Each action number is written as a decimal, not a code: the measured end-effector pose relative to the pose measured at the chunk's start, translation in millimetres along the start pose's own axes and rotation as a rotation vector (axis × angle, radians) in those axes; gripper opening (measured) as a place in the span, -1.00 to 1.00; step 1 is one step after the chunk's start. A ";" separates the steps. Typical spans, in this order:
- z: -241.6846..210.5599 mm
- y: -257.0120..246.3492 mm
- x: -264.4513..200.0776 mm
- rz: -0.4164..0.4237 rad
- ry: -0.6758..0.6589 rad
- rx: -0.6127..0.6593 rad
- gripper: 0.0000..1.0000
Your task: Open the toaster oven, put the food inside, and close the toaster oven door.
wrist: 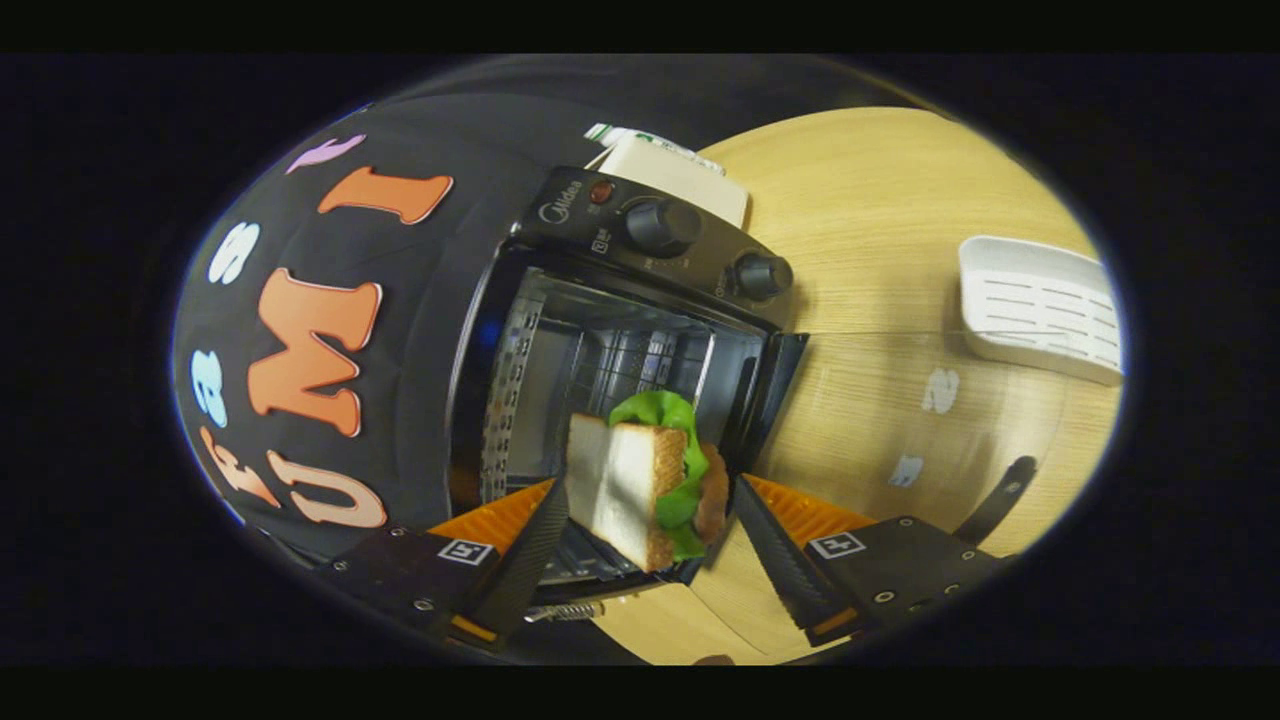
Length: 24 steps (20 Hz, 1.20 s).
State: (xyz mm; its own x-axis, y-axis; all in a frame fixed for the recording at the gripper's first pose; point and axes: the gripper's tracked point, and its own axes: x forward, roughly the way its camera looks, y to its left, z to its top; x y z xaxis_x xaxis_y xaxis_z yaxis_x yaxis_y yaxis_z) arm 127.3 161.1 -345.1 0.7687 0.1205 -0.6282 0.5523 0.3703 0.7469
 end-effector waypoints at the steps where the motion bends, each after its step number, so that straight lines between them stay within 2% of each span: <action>1: -3.5 -1.7 -11.1 0.007 0.014 -0.026 0.97; 3: -14.6 -4.5 -37.3 0.019 0.054 -0.100 0.97; 6: -25.8 -14.6 -81.9 0.022 0.085 -0.316 0.97; 8: -26.2 -23.6 -105.3 0.022 0.086 -0.416 0.97; 14: -18.6 -70.1 -155.0 -0.045 0.057 -0.839 0.97; 19: -19.6 -110.7 -154.9 -0.095 0.061 -1.099 0.97; 24: -34.6 -155.3 -122.7 -0.137 0.118 -1.188 0.98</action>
State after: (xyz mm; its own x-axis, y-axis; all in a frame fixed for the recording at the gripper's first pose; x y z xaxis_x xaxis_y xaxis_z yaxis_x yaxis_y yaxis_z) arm -63.9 120.7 -391.5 0.6582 0.0743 -0.7491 -0.0631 0.9971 0.0435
